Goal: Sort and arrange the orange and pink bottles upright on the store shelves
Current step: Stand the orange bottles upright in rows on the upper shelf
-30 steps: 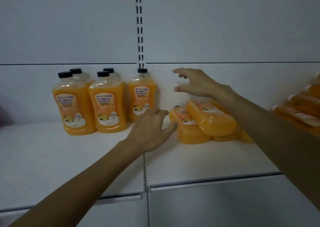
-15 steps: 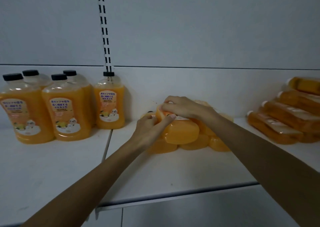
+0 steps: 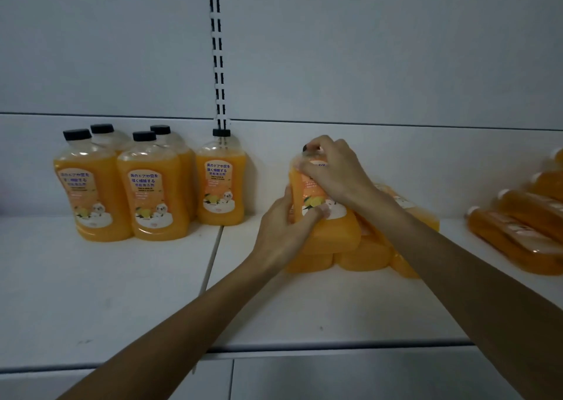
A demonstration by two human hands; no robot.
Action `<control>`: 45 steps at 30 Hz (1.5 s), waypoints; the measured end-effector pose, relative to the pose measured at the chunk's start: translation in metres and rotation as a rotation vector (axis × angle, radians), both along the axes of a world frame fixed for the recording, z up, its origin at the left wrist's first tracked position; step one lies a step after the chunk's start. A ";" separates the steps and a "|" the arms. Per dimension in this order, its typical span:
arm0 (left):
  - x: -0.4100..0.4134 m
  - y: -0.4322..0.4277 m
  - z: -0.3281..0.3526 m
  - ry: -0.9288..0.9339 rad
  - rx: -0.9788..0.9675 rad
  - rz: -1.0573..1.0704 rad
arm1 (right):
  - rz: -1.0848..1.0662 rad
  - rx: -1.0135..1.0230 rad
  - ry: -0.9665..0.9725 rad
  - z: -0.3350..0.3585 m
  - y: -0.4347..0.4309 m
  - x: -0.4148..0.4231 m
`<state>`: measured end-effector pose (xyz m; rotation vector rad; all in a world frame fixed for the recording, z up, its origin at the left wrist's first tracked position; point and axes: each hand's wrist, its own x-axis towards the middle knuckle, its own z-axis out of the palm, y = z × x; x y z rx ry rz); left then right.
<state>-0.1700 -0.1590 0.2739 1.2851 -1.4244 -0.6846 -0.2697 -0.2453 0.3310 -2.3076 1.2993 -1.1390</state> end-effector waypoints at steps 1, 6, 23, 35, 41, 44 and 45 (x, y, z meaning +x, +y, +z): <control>0.002 0.001 0.002 0.054 -0.020 -0.029 | 0.010 -0.037 -0.043 0.005 0.003 0.005; 0.026 0.015 0.012 0.166 -0.089 -0.115 | 0.115 -0.088 -0.193 0.026 0.023 0.029; 0.145 0.052 -0.024 -0.189 -0.036 -0.021 | 0.427 0.107 -0.049 -0.009 0.046 0.105; 0.153 0.062 -0.038 -0.995 0.197 0.242 | 0.249 -0.104 -0.054 -0.031 0.031 0.118; 0.151 0.063 -0.039 -1.020 0.216 0.241 | 0.147 -0.209 0.076 -0.030 0.022 0.132; 0.150 0.064 -0.038 -1.015 0.206 0.244 | 0.204 -0.196 0.041 -0.031 0.024 0.139; 0.150 0.064 -0.038 -1.013 0.202 0.246 | 0.223 -0.183 0.022 -0.031 0.024 0.140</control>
